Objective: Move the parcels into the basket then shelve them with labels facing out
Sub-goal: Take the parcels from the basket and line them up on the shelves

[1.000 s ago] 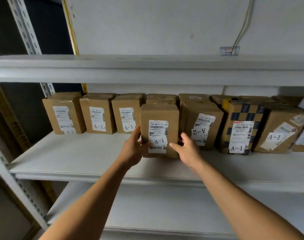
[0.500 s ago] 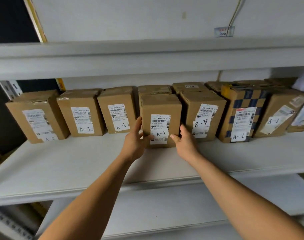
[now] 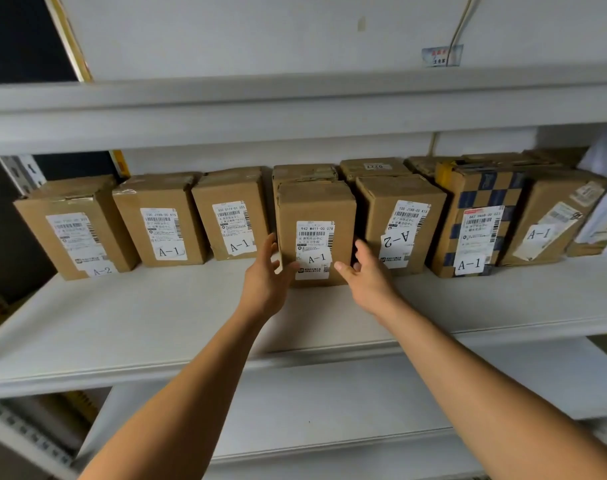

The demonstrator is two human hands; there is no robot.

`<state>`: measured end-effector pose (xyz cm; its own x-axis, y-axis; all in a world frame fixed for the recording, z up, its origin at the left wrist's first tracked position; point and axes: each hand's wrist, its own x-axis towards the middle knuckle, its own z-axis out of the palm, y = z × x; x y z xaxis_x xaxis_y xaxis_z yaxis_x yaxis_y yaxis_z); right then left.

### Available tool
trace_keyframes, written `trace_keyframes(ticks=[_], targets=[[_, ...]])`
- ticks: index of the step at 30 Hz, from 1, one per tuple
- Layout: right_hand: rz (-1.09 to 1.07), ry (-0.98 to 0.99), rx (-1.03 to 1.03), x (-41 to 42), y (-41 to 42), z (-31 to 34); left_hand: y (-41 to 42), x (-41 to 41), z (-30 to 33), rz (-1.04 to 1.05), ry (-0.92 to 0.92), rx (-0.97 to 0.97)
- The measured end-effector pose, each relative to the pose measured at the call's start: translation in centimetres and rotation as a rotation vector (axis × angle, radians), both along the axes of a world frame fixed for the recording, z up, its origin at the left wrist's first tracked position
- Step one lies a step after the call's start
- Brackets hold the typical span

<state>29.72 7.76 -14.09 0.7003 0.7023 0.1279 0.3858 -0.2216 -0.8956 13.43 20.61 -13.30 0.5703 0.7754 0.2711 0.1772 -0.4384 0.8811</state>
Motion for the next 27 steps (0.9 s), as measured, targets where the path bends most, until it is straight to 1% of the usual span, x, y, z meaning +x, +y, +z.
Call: trace_keyframes(ticks=[2,3,6,10,14,19,24,27], targets=[[0.092,0.088,0.056,-0.1,-1.8,0.3,-1.6,-0.7,0.3,0.085,0.020,0.006],[0.125,0.093,0.077,0.0,-2.8,0.4,-2.7,-1.0,0.4,0.127,0.033,0.013],[0.149,0.012,0.101,0.4,-6.3,0.3,-6.3,-1.7,0.5,0.206,0.036,0.061],[0.137,-0.095,0.137,1.1,-11.8,0.2,-11.7,-1.2,0.1,0.168,0.034,0.124],[0.094,-0.144,0.165,2.1,-17.9,-0.3,-16.8,1.2,-0.5,0.043,0.038,0.145],[-0.062,-0.101,0.105,2.8,-26.9,-2.2,-22.5,5.2,-1.7,-0.175,0.063,0.133],[-0.296,-0.001,0.008,1.9,-36.3,-4.8,-28.9,8.8,-4.1,-0.426,0.123,0.223],[-0.466,0.051,-0.048,0.3,-41.8,-7.0,-33.6,10.4,-6.3,-0.546,0.163,0.178]])
